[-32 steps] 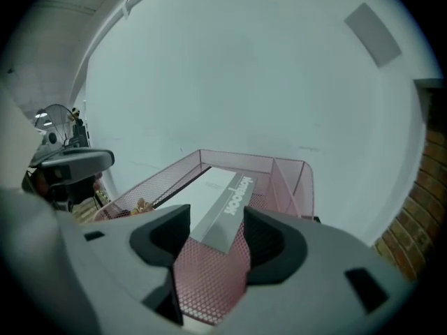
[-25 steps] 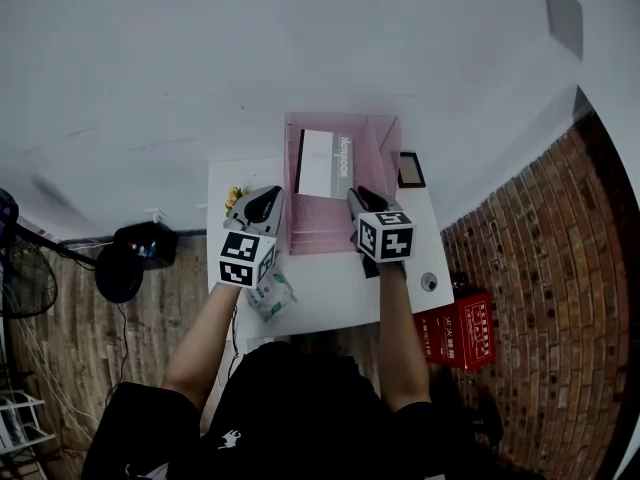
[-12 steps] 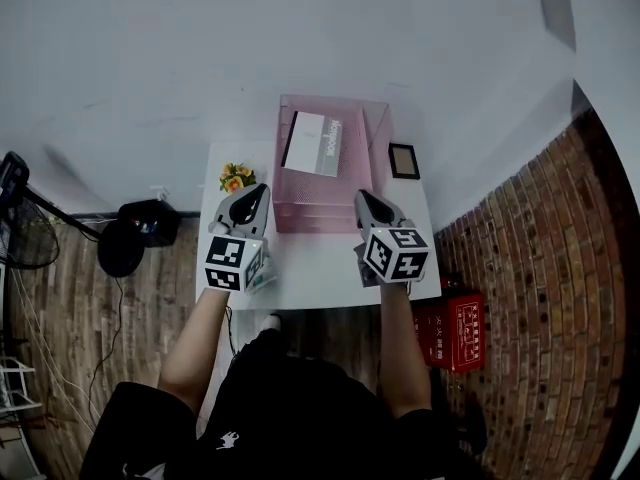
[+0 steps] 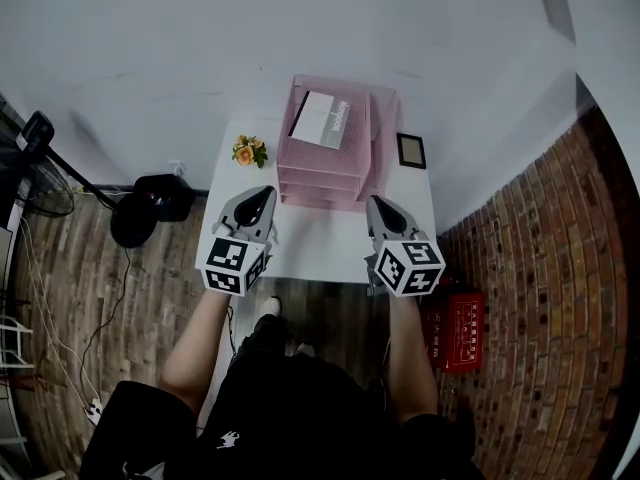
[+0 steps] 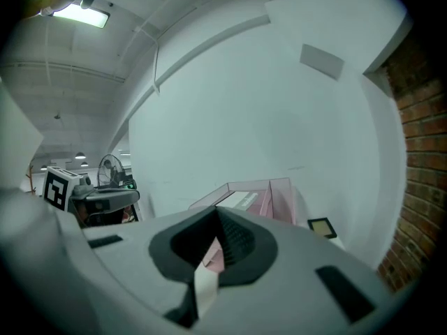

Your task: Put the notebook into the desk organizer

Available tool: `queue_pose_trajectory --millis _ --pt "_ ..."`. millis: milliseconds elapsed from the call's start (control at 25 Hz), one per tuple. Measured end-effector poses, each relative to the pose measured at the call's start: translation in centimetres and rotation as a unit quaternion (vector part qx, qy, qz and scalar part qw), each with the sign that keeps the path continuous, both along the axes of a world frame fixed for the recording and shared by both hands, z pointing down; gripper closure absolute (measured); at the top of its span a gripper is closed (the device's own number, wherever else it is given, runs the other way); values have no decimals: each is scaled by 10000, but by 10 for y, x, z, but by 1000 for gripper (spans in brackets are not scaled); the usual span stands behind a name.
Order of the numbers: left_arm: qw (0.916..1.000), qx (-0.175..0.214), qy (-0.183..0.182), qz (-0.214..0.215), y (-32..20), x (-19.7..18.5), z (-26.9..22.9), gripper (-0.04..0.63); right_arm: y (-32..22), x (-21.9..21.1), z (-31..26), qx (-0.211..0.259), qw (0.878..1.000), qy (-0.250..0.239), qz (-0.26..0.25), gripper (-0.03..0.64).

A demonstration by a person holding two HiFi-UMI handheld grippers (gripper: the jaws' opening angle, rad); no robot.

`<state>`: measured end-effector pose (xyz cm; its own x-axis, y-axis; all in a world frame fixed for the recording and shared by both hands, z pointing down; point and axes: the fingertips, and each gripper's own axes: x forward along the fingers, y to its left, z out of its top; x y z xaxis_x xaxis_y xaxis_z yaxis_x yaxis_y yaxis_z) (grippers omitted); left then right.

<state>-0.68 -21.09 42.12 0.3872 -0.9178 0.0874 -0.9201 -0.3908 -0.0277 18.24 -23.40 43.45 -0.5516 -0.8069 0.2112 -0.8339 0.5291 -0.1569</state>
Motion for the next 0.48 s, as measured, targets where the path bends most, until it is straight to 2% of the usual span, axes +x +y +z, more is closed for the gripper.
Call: queue_pose_trajectory --millis 200,480 --pt "9993 220 -280 -128 34 9 -7 592 33 11 -5 39 9999 -41 -145 615" --pt "9994 232 -173 -183 72 22 -17 592 75 25 -19 261 9991 -130 -306 615"
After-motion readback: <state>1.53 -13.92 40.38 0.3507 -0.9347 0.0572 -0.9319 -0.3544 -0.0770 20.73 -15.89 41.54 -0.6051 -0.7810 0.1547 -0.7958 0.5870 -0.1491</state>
